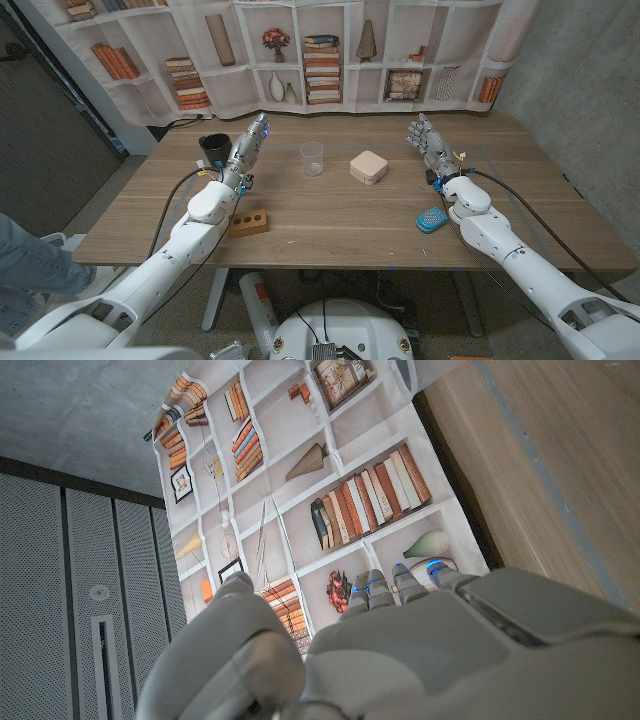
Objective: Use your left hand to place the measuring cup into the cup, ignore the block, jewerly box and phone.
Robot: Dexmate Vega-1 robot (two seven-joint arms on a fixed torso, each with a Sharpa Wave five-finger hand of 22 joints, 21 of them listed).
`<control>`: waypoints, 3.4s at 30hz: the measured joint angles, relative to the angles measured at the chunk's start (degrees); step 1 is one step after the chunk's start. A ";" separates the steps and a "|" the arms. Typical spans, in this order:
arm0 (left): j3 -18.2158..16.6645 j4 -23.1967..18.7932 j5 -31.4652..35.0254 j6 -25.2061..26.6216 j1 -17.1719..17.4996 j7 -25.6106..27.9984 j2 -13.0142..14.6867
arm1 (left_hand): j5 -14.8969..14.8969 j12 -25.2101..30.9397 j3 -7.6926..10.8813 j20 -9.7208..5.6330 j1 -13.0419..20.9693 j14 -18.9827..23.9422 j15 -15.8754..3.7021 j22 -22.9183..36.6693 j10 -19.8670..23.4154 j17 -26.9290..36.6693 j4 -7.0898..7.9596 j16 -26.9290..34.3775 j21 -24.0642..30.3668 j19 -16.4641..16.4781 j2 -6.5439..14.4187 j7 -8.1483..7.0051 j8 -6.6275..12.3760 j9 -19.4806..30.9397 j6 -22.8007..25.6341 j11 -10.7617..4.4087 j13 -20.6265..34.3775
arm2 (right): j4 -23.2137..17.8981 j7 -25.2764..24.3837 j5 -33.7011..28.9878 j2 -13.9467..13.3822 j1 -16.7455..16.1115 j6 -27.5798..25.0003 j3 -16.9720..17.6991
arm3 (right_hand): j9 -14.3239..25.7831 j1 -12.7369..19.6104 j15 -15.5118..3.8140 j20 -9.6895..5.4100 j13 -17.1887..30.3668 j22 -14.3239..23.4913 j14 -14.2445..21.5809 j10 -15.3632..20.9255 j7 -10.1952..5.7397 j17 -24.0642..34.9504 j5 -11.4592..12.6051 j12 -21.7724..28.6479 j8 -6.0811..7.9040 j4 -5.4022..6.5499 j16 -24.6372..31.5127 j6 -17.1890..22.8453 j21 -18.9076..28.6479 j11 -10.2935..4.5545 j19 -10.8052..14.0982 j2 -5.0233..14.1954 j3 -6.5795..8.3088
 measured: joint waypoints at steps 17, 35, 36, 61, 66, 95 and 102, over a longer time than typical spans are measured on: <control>0.68 -0.36 2.62 1.39 -1.07 0.95 1.25 | 0.11 0.00 0.23 0.73 1.21 0.00 0.00 0.00 0.19 0.00 -0.71 0.00 0.00 0.11 0.29 0.00 0.00 0.00 0.00 -0.21 -0.01 | 0.06 -0.34 0.25 0.13 -0.03 -0.09 0.20 | 0.00 0.00 -0.31 -0.08 -0.01 -0.01 0.31 0.00 0.31 0.00 0.00 0.00 0.00 -0.24 0.00 0.31 -0.44 0.00 0.50 0.00 -0.24; 1.60 -2.01 7.05 1.91 -1.10 3.34 2.94 | 0.60 -0.49 0.23 1.26 3.31 0.25 0.26 0.00 -0.03 0.00 -1.98 -0.33 0.00 0.21 -0.30 0.22 -0.40 0.00 -0.23 0.00 -0.01 | -0.19 -0.45 0.37 0.19 -0.21 0.27 0.42 | 0.00 0.00 -0.31 -0.07 -0.02 -0.01 0.31 0.52 0.10 0.00 0.00 0.00 0.00 -0.24 0.00 0.52 -0.66 0.10 0.49 0.00 -0.24; 1.60 -2.01 7.40 1.91 -1.10 3.58 2.94 | 0.60 -0.49 0.16 1.26 3.41 0.26 0.26 -0.01 -0.03 0.00 -2.05 -0.33 0.00 0.21 -0.40 0.22 -0.40 0.00 -0.23 0.00 -0.01 | -0.29 -0.45 0.37 0.19 -0.23 0.27 0.42 | 0.00 0.00 -0.31 -0.07 -0.02 -0.01 0.30 0.52 0.10 0.00 0.00 0.00 0.00 -0.24 0.00 0.52 -0.66 0.10 0.49 0.00 -0.24; 3.13 -5.27 18.31 2.28 -0.88 11.26 4.69 | 1.55 -0.49 0.55 1.42 7.94 1.60 0.77 -0.01 0.70 0.14 -4.66 -0.33 0.00 1.49 -1.29 0.47 -0.40 -0.01 -0.58 -0.32 -0.01 | -1.58 -0.79 0.81 -0.09 -1.11 1.07 1.19 | 0.00 0.01 -0.31 -0.19 -0.02 -0.02 0.30 0.51 0.10 0.00 0.00 0.00 0.00 -0.70 0.00 0.51 -1.54 0.10 1.02 0.01 -0.25; 3.40 -5.27 20.00 2.28 -1.13 12.58 4.61 | 1.77 -0.49 0.55 1.53 8.56 1.69 0.87 -0.01 1.02 0.14 -5.14 -0.33 0.00 1.96 -1.48 0.31 -0.40 0.28 -0.31 -0.01 -0.01 | -1.58 -0.78 0.95 -0.09 -1.16 1.17 1.32 | 0.00 0.30 0.00 -0.19 -0.03 -0.02 0.62 0.51 0.10 -0.01 0.00 0.00 0.00 -0.70 0.00 0.51 -1.54 0.09 1.02 0.30 -0.25; 4.80 -6.74 27.61 5.07 -2.18 17.70 5.10 | 2.62 -0.44 0.95 1.44 12.25 3.20 -0.27 -0.01 2.65 0.13 -7.28 -0.32 0.00 3.11 -1.80 -0.09 -0.40 0.28 1.33 -1.03 0.28 | -0.21 -0.14 1.23 0.46 -0.37 1.56 1.36 | 0.00 0.30 0.00 0.02 -0.03 -0.02 0.61 0.72 0.11 -0.01 0.00 0.00 0.00 -0.70 0.00 0.50 -2.13 -0.11 1.21 0.30 -0.24; 5.55 -6.56 29.69 5.67 -3.03 18.78 4.99 | 2.83 -0.44 0.79 1.44 13.27 3.80 -0.31 -0.01 3.26 0.12 -7.59 -0.32 0.00 3.11 -1.66 -0.10 -0.33 0.28 1.95 -1.04 0.28 | -0.07 0.02 1.62 0.66 -0.31 1.56 1.50 | 0.00 0.30 -0.22 0.02 -0.03 -0.02 0.83 0.71 0.11 -0.01 0.00 0.00 0.00 -0.70 0.00 0.50 -2.34 -0.11 1.21 0.30 -0.24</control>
